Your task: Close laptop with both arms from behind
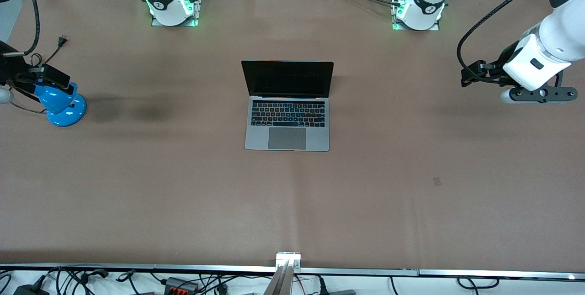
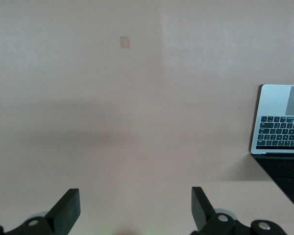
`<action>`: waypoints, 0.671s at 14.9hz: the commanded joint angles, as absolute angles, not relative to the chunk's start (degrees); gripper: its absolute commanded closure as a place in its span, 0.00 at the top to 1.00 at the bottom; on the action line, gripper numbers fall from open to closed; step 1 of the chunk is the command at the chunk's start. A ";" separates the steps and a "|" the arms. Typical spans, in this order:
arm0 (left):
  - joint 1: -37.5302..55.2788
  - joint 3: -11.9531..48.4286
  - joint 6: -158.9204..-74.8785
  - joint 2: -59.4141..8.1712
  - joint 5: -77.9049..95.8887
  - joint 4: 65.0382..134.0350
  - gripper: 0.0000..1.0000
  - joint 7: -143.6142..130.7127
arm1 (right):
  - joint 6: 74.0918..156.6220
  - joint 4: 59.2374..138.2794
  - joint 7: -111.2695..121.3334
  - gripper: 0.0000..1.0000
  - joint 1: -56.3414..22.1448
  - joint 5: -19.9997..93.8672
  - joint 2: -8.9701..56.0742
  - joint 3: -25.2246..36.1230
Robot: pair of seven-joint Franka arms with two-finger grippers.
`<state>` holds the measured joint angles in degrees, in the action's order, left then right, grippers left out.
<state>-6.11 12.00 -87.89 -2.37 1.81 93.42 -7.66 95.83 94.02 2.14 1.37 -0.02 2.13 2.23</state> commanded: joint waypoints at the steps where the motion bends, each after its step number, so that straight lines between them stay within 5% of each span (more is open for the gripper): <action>1: -7.12 12.22 -87.10 -1.05 3.16 93.96 1.00 -7.82 | 95.89 96.67 2.46 1.00 1.93 -0.18 -0.08 1.49; 6: -7.12 12.48 -87.01 -1.23 3.43 93.08 1.00 -7.82 | 96.50 97.21 2.90 1.00 1.93 -0.35 -0.35 1.49; 7: -7.03 12.65 -86.75 -1.23 3.43 93.08 0.87 -7.82 | 96.42 97.21 2.90 1.00 1.93 -0.18 -0.35 1.49; 9: -6.68 13.01 -85.78 -1.06 3.43 92.81 0.42 -7.82 | 96.15 97.21 2.90 0.96 1.93 -0.26 -0.18 1.49; 10: -6.68 13.01 -85.78 -1.05 3.43 92.81 0.31 -7.82 | 95.98 97.21 2.90 0.71 1.93 -0.18 -0.18 1.49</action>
